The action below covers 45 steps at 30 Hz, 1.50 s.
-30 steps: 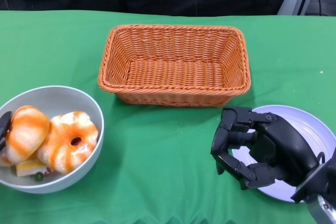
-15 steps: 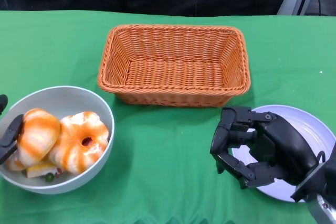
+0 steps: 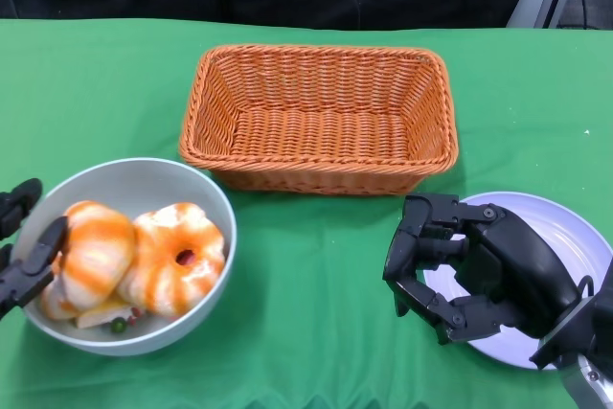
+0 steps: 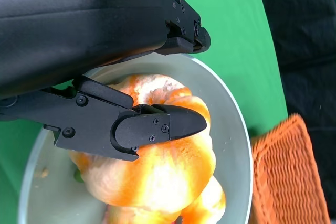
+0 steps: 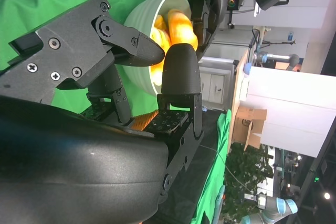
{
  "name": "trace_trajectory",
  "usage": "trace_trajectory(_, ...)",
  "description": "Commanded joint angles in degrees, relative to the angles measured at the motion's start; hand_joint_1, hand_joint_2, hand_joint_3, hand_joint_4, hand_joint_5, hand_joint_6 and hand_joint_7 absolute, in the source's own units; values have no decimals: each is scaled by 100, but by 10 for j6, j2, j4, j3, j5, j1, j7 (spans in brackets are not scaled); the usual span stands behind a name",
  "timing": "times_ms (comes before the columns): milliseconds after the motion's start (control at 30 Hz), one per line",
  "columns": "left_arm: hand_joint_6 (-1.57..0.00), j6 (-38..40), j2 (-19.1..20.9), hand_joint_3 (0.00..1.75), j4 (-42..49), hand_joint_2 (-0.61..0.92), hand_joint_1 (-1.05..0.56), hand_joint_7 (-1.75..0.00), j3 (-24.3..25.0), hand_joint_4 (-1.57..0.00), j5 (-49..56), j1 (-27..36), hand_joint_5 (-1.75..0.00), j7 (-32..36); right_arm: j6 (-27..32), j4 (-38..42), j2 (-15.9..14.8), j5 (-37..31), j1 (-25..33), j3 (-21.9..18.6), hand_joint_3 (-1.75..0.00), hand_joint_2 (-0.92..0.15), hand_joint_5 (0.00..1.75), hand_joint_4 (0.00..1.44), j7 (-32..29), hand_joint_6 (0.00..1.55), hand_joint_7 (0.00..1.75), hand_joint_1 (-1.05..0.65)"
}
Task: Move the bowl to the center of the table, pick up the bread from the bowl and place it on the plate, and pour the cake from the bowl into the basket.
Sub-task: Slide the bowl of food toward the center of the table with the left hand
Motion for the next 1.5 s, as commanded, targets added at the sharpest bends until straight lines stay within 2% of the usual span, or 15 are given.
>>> trace_trajectory(33,-18,9,0,47,-17,92,-55,0,-4,-22,-4,12,0,-13,-2,0,-1,1,-8,-1,-97,-54,168,72,-3,69,132,-20)
trace_trajectory(800,-19,98,-42,45,-181,92,-57,0,-69,-20,32,71,0,15,-7,0,1,-2,-8,-1,-93,-56,167,71,-6,68,133,-21)
trace_trajectory(1200,-18,107,-60,47,-206,92,-59,0,-86,-15,45,83,0,14,-7,-5,2,6,-22,-16,-93,-55,167,74,-23,69,135,-19)
trace_trajectory(1400,-18,109,-69,46,-212,92,-58,0,-92,-17,48,86,-1,14,-8,-3,2,8,-30,-26,-96,-55,167,74,-28,68,137,-18)
trace_trajectory(1500,-17,103,-70,47,-212,92,-58,0,-96,-15,51,86,0,12,-9,-1,2,9,-33,-30,-104,-52,169,73,-28,67,140,-16)
